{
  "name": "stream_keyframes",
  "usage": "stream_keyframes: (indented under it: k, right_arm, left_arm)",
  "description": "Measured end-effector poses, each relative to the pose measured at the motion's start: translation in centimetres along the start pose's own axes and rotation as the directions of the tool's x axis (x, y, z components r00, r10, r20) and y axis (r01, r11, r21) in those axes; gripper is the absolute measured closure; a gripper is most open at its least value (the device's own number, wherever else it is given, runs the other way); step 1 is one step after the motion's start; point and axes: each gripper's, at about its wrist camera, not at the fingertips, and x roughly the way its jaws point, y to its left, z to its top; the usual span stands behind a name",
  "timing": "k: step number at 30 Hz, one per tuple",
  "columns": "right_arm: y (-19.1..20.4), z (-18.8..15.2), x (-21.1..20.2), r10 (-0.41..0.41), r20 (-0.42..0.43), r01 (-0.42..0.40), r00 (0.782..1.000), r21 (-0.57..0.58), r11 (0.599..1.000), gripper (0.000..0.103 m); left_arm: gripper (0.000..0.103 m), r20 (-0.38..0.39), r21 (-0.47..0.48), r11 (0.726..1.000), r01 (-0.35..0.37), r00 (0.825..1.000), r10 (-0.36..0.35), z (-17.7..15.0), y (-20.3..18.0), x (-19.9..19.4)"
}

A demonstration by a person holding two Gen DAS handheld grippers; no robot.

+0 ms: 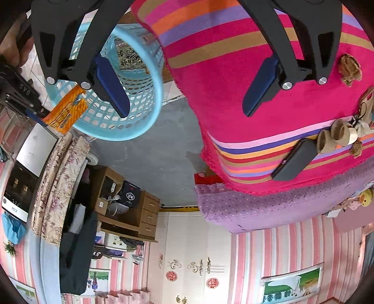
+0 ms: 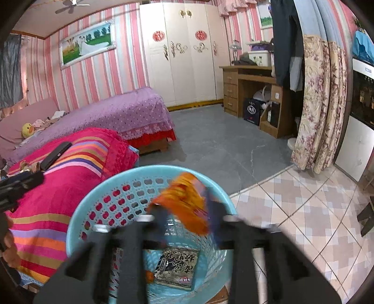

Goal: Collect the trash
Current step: 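Open the right tool to drop the snack bag into the basket, then move the right tool to the brown crumpled paper and grasp it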

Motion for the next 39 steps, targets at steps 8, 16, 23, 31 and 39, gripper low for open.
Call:
stream_keyframes:
  k: [8, 16, 23, 31, 39]
  right_arm:
    - [0.9, -1.0, -0.2, -0.022, -0.025, 0.022, 0.999, 0.019, 1.000, 0.018]
    - [4.5, 0.1, -2.2, -0.020, 0.036, 0.020, 0.999, 0.009, 1.000, 0.007]
    - [10.4, 1.1, -3.7, 0.028, 0.093, -0.026, 0.995, -0.019, 0.999, 0.006]
    - [19.3, 2.1, -4.9, 0.143, 0.121, -0.135, 0.982, -0.074, 0.988, 0.005]
    - [27.5, 1.5, -5.0, 0.222, 0.106, -0.206, 0.969, -0.146, 0.968, 0.005]
  left_arm:
    - [0.009, 0.018, -0.023, 1.000, -0.007, 1.000, 0.007, 0.2, 2.6, -1.9]
    - [0.006, 0.031, -0.059, 0.998, -0.018, 0.999, 0.020, 0.1, 5.9, -4.5]
    - [0.006, 0.026, -0.082, 0.996, -0.044, 0.999, 0.046, 0.1, 11.1, -7.4]
    - [0.006, 0.025, -0.119, 0.983, -0.139, 0.989, 0.143, -0.4, 20.2, -10.9]
    - [0.006, 0.023, -0.166, 0.949, -0.266, 0.962, 0.274, -2.6, 29.9, -14.0]
